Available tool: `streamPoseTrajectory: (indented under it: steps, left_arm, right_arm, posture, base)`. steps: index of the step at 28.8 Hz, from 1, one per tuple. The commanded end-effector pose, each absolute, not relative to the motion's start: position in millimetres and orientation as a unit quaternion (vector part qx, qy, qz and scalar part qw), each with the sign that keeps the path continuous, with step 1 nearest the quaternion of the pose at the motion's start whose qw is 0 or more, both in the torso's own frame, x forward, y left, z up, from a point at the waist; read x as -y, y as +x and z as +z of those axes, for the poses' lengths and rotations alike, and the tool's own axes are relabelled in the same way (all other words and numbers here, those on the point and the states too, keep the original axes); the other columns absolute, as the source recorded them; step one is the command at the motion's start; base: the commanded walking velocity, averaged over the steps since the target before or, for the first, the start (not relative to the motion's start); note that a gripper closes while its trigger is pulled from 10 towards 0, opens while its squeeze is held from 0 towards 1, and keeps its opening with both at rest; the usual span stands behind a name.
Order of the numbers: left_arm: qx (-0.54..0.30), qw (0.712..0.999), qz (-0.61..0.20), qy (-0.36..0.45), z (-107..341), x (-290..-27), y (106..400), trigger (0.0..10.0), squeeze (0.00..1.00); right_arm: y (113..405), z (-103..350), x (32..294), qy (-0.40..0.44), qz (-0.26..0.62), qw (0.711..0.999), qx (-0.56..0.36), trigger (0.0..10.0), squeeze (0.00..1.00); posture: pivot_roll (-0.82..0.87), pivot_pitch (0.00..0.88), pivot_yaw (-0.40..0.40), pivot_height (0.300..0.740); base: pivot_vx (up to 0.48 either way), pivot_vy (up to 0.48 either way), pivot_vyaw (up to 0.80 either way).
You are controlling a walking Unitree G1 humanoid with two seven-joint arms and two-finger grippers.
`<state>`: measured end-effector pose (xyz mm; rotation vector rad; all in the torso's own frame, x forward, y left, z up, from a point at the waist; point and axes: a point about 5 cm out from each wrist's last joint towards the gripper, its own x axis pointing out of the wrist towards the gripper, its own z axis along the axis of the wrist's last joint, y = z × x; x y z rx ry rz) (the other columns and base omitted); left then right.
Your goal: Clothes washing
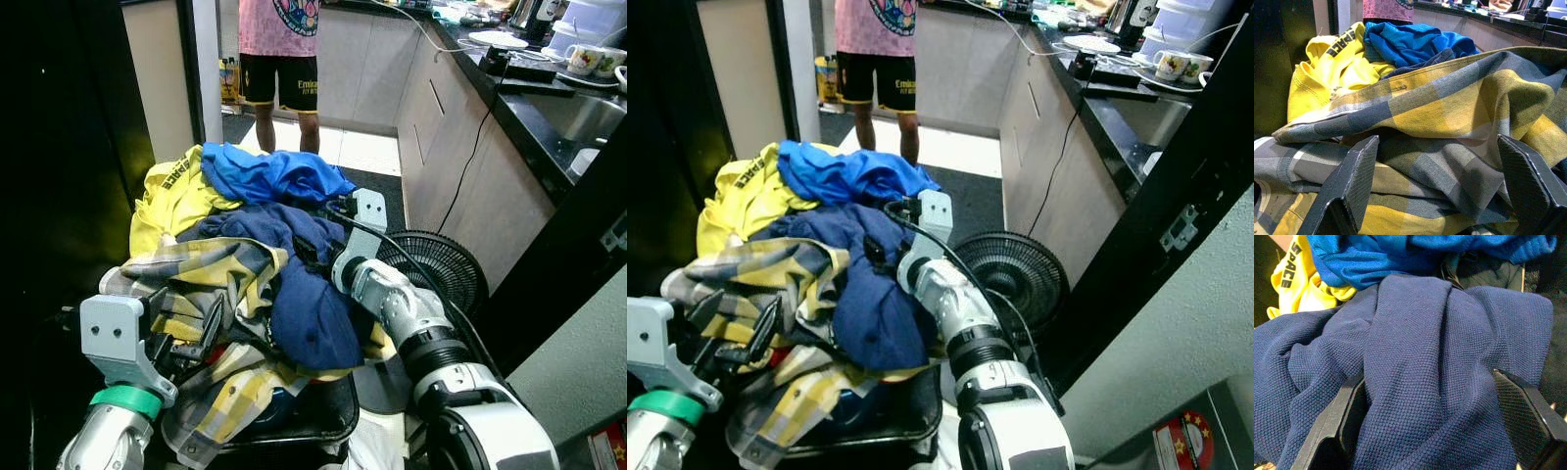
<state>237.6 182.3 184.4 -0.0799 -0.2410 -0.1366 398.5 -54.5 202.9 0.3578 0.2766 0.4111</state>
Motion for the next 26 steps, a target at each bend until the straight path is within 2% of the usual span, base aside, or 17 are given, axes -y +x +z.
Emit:
streamPoseTrajectory:
  steps: [1, 4, 5, 6, 7, 26]
  left_arm:
    - [0.111, 0.990, -0.077, -0.041, 182, -180, 236, 10.0, 0.00]
    - [0.110, 0.990, -0.079, -0.041, 182, -179, 236, 10.0, 0.00]
    - [0.109, 0.990, -0.080, -0.041, 182, -179, 236, 10.0, 0.00]
    - [0.109, 0.990, -0.080, -0.041, 182, -179, 236, 10.0, 0.00]
    - [0.109, 0.990, -0.081, -0.041, 182, -179, 237, 10.0, 0.00]
    - [0.108, 0.990, -0.082, -0.041, 181, -179, 237, 10.0, 0.00]
  right_arm:
    - [389, 162, 60, 0.170, 0.174, 0.944, -0.224, 10.0, 0.00]
    - [389, 161, 60, 0.175, 0.171, 0.943, -0.227, 10.0, 0.00]
    - [389, 162, 60, 0.177, 0.171, 0.943, -0.227, 4.4, 0.00]
    - [389, 162, 60, 0.177, 0.171, 0.943, -0.227, 4.4, 0.00]
    - [390, 163, 62, 0.181, 0.168, 0.943, -0.222, 0.0, 0.00]
    - [392, 181, 65, 0.198, 0.166, 0.947, -0.190, 0.0, 0.00]
  posture:
    - [0.10, 0.103, -0.033, 0.740]
    - [0.10, 0.102, -0.031, 0.740]
    - [0.10, 0.101, -0.030, 0.740]
    - [0.10, 0.101, -0.030, 0.740]
    - [0.10, 0.100, -0.030, 0.740]
    - [0.11, 0.081, -0.033, 0.740]
  base:
    - [0.000, 0.000, 0.00]
    - [0.000, 0.000, 0.00]
    - [0.000, 0.000, 0.00]
    - [0.000, 0.000, 0.00]
    - [0.000, 0.000, 0.00]
    - [0.000, 0.000, 0.00]
